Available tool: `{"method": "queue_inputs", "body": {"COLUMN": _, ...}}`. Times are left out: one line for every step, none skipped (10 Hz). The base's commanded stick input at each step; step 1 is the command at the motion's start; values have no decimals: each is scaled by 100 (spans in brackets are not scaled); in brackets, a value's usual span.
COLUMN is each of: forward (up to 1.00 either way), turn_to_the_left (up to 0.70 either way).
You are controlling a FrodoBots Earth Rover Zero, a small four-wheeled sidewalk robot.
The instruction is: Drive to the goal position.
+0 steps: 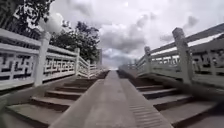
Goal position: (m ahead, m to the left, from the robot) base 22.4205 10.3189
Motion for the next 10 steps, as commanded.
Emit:
{"method": "queue_inputs", "body": {"forward": 45, "turn_to_the_left": 0}}
{"method": "queue_inputs", "body": {"forward": 45, "turn_to_the_left": 0}}
{"method": "queue_inputs", "body": {"forward": 45, "turn_to_the_left": 0}}
{"method": "queue_inputs", "body": {"forward": 45, "turn_to_the_left": 0}}
{"method": "queue_inputs", "body": {"forward": 45, "turn_to_the_left": 0}}
{"method": "queue_inputs", "body": {"forward": 45, "turn_to_the_left": 0}}
{"method": "queue_inputs", "body": {"forward": 45, "turn_to_the_left": 0}}
{"method": "queue_inputs", "body": {"forward": 45, "turn_to_the_left": 0}}
{"method": "queue_inputs", "body": {"forward": 45, "turn_to_the_left": 0}}
{"method": "queue_inputs", "body": {"forward": 45, "turn_to_the_left": 0}}
